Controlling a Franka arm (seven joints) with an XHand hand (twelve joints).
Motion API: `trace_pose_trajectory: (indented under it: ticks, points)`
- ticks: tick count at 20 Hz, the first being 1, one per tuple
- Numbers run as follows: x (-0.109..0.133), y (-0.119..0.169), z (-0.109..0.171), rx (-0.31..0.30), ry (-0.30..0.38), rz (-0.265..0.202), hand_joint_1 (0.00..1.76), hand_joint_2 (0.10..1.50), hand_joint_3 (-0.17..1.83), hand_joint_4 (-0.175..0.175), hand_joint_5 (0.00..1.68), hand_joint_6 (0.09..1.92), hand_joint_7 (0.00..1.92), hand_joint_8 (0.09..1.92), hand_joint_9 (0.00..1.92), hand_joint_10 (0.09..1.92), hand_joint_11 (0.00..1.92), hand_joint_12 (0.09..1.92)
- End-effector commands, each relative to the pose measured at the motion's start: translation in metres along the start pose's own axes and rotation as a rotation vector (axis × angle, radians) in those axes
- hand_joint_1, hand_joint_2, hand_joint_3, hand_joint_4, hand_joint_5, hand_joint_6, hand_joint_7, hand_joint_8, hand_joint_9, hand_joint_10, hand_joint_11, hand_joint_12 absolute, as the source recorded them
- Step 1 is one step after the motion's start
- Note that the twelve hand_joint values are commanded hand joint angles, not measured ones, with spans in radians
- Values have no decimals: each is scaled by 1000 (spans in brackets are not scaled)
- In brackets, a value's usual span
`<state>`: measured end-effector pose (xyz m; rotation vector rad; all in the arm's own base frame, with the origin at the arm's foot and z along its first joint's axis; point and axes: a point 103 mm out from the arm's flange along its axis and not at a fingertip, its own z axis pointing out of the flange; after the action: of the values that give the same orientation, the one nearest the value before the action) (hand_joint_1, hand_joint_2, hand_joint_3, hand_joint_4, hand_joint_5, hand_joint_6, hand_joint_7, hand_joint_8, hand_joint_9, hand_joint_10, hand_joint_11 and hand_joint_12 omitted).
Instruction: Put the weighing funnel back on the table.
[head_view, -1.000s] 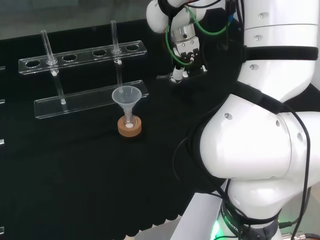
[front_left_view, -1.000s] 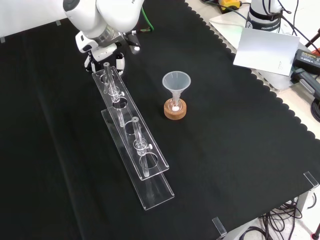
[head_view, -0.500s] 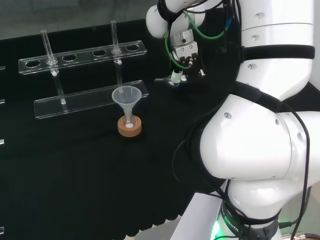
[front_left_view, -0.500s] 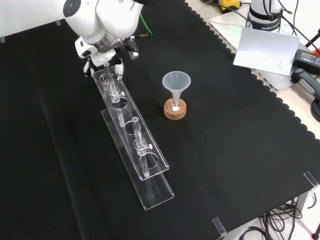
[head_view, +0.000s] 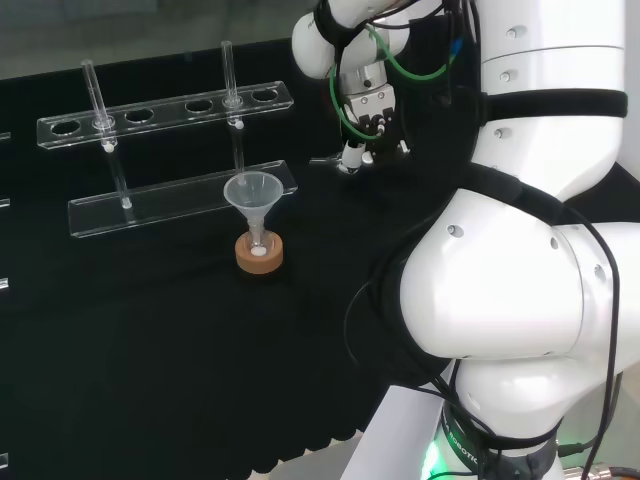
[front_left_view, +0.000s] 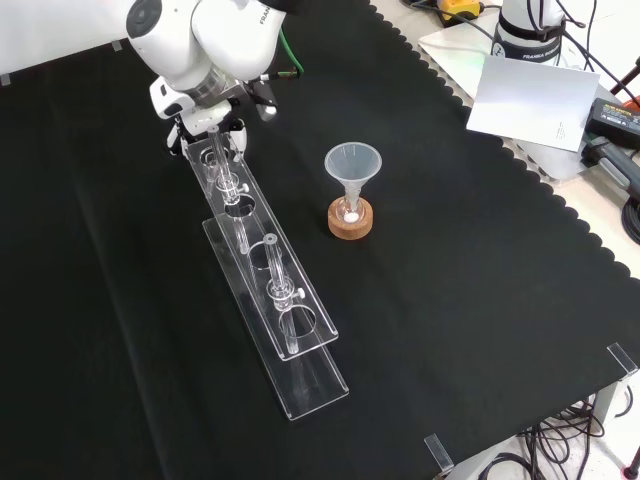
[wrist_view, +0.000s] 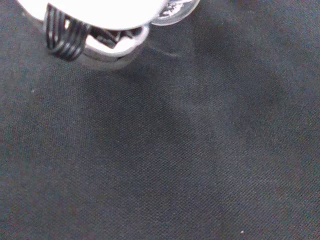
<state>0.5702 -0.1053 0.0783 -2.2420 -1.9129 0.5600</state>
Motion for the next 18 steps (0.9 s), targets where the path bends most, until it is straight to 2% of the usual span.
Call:
trace_pose_trajectory:
  ticks: [1, 11, 16, 18]
  points:
    - [-1, 1, 1, 2, 1, 1, 1147, 688, 509, 175, 1419, 334, 575, 687, 1150, 98, 1071, 851]
    - [1, 6, 4, 3, -10, 4, 1144, 699, 494, 175, 1408, 349, 567, 688, 1149, 95, 1070, 850]
    - [4, 4, 4, 11, -15, -1, 1101, 914, 172, 175, 1233, 590, 503, 720, 1116, 87, 1030, 877]
    - [6, 3, 4, 14, -9, -7, 1091, 897, 102, 81, 1045, 610, 469, 718, 1088, 87, 997, 891]
